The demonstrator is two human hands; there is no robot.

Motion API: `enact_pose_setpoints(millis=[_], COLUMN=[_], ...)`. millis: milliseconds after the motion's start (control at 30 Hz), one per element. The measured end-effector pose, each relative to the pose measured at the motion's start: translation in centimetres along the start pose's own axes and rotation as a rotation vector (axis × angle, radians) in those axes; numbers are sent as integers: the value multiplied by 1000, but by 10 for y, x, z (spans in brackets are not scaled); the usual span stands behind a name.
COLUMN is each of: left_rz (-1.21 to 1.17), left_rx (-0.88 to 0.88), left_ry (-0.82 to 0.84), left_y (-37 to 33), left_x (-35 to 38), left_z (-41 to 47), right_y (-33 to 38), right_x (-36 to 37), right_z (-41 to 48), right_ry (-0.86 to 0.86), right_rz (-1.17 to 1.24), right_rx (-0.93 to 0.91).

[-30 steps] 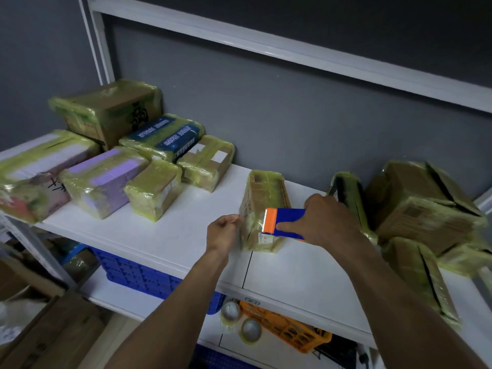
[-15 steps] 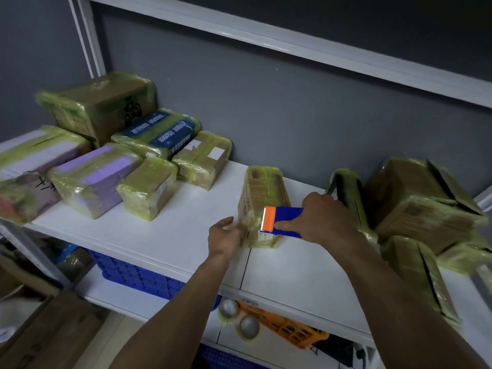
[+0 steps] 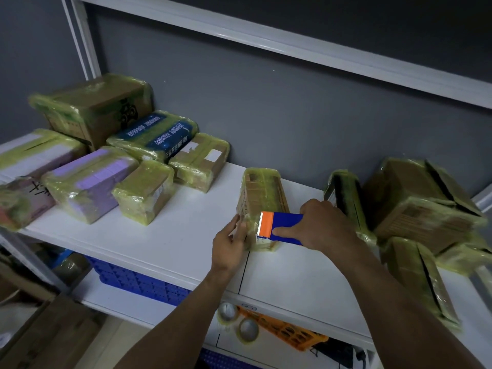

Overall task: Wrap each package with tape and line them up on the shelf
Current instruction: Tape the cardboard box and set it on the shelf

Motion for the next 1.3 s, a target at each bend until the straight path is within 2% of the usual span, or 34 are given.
enact_pose_setpoints(millis=[67,100,233,500,600,700,767,833,1067,1167,1300], left_rz=[24,19,-81,92,247,568,652,668,707,733,722], left_rx=[121,165,161,199,299,497,476,463,588,612,632], left_ry=[-135,-123,151,325,402,501,548,545,476,485,410], left_y=[-14,-16,-7,-14,-36,-56,-55,-54,-60,-63,-64], left_x=[-13,-11,16,9,5,19,25,25,23,27,18], left_z=[-3,-3,-8,4,14,23,31,37,36,34,33], right_y=[1,1,-2,-6,-6,-8,-10,-12,-18,-22,-41], right_x=[1,0,-1,4,7,8,10,13,8,5,2], right_z=[0,1,1,3,4,4,4,4,1,-2,-7], right_ry=[0,-4,-15,6,16,16,18,20,27,24,-8], right_rz=[8,13,26,39,48,63,76,90,208,188,202], right_rx=[-7,-8,-1,-26,-41,-45,-44,-36,-59,-68,-36])
Point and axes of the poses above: each hand's wrist, its own z-axis towards the middle knuckle, its own x-axis out of the palm, y = z × x, the point moved 10 cm from there along z, towards the middle knuckle, and after that the axes turned 4 degrees about -z, right-handed, at the moved point
